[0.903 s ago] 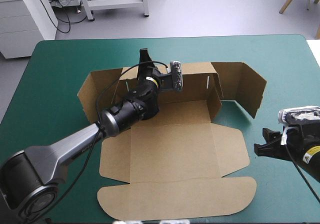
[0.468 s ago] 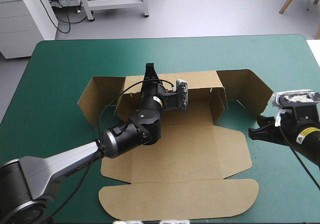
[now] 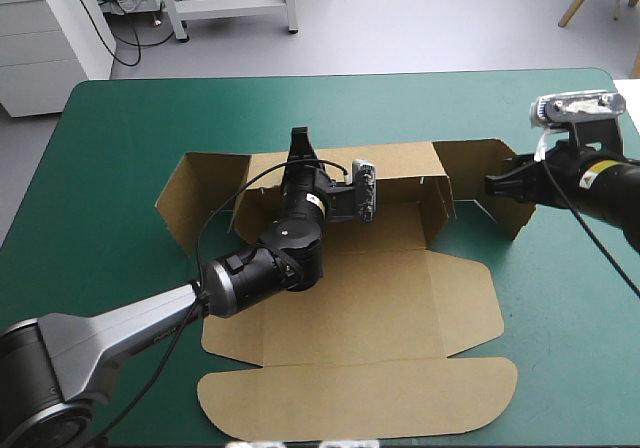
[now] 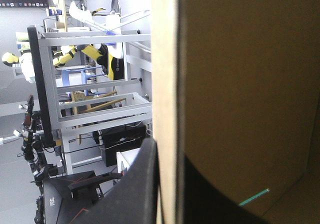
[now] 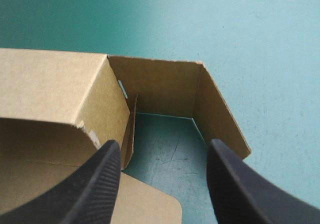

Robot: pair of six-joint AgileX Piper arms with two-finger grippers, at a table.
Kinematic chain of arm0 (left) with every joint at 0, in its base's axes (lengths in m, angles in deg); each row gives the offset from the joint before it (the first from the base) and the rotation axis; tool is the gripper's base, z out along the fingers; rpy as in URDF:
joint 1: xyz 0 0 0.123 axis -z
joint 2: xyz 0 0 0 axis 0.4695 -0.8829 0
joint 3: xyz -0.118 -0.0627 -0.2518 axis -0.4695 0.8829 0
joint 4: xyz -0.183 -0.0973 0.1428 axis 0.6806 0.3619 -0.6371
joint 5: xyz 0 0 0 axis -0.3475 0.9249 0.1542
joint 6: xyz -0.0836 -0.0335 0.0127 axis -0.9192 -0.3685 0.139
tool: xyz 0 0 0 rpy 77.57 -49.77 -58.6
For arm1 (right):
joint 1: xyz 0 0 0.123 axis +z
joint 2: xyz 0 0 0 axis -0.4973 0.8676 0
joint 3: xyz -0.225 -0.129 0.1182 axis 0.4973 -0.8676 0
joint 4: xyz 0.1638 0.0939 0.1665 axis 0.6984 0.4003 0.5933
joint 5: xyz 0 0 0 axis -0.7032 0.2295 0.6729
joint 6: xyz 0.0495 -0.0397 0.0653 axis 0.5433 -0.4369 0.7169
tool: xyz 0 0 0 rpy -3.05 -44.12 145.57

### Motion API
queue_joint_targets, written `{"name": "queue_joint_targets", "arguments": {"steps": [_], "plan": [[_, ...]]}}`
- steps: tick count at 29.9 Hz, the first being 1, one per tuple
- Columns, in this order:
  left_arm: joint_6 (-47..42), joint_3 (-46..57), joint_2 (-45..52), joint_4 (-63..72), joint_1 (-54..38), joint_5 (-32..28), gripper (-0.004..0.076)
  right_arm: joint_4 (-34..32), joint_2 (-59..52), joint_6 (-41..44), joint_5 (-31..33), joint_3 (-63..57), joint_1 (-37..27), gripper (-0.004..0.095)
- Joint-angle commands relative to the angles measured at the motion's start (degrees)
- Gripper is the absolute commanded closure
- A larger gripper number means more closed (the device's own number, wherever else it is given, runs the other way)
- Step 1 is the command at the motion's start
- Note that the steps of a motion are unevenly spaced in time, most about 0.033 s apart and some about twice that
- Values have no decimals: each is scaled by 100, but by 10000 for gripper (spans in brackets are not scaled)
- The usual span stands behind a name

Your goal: Fold the box

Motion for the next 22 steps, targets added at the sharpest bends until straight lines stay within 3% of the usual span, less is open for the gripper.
{"name": "queue_joint_targets", "arguments": {"steps": [1, 6, 16, 22], "plan": [[-49, -92, 227, 207, 45, 39, 734, 905, 323, -733, -207, 582, -669, 427], [-37, -92, 216, 4, 45, 0, 734, 2493, 1053, -1553, 310, 1353, -1660, 426], [-122, -92, 112, -484, -64, -135, 734, 2566, 2552, -1590, 744, 2762, -1572, 362], [-191, -92, 73, -697, -135, -147, 734, 2004, 3157, -1509, 719, 3240, -1248, 363]]}}
